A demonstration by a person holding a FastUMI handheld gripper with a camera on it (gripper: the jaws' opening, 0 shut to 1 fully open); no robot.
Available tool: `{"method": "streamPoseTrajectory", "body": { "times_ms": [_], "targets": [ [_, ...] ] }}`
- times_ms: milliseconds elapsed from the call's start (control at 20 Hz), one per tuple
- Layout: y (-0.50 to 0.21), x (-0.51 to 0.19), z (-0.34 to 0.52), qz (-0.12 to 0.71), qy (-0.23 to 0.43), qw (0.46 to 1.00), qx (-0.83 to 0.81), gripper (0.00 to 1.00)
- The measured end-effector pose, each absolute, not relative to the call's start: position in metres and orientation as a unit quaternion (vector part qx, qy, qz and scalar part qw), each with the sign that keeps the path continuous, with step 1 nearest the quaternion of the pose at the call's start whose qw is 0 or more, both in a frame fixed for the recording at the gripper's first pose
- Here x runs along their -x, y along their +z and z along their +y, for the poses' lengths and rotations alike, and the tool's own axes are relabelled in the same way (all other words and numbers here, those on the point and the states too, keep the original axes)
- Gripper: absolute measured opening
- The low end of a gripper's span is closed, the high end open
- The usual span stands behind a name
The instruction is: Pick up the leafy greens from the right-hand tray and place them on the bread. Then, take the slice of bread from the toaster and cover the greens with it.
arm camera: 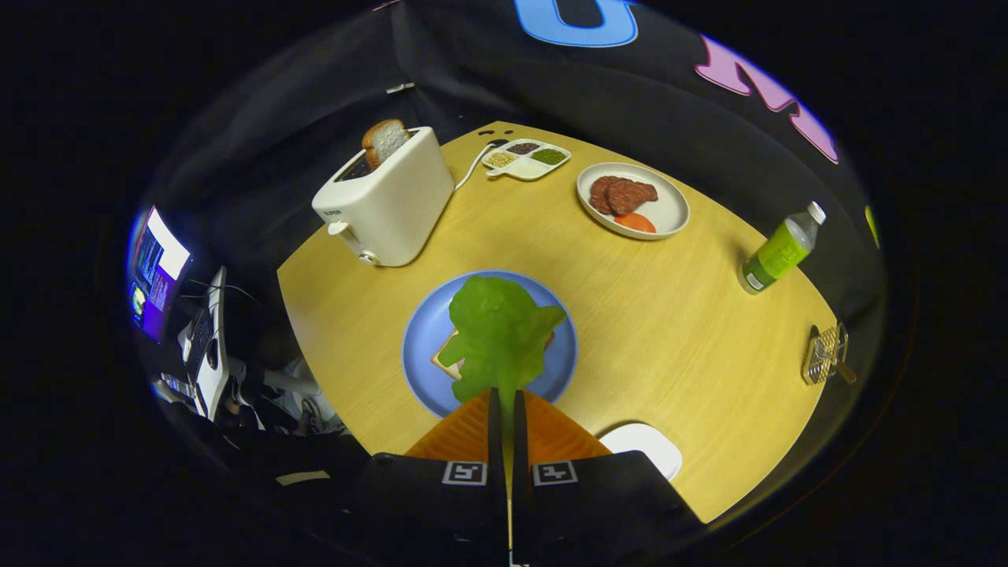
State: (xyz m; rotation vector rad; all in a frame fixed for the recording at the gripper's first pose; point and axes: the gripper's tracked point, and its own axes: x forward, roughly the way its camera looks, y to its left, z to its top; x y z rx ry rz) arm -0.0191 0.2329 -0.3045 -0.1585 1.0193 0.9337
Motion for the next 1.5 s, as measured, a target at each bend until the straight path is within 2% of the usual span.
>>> {"method": "streamPoseTrajectory", "body": {
  "times_ms": [400, 500, 550, 600, 650, 700, 850, 1150, 1400, 1500],
  "targets": [
    [-0.316, 0.014, 0.263, 0.471, 0.439, 0.759, 0.098, 0.08],
    [-0.317, 0.006, 0.262, 0.465, 0.429, 0.768, 0.097, 0.14],
    [-0.315, 0.003, 0.263, 0.461, 0.427, 0.773, 0.092, 0.31],
    [-0.312, 0.001, 0.265, 0.455, 0.427, 0.777, 0.084, 0.39],
    [-0.310, 0.000, 0.265, 0.454, 0.427, 0.778, 0.079, 0.42],
    [-0.307, -0.001, 0.263, 0.453, 0.427, 0.779, 0.076, 0.42],
    [-0.302, -0.002, 0.260, 0.447, 0.426, 0.784, 0.072, 0.50],
    [-0.253, -0.009, 0.276, 0.407, 0.431, 0.804, 0.045, 0.51],
    [-0.189, -0.022, 0.323, 0.363, 0.454, 0.814, 0.013, 0.52],
    [-0.167, -0.031, 0.346, 0.344, 0.463, 0.817, 0.011, 0.60]
  ]
}}
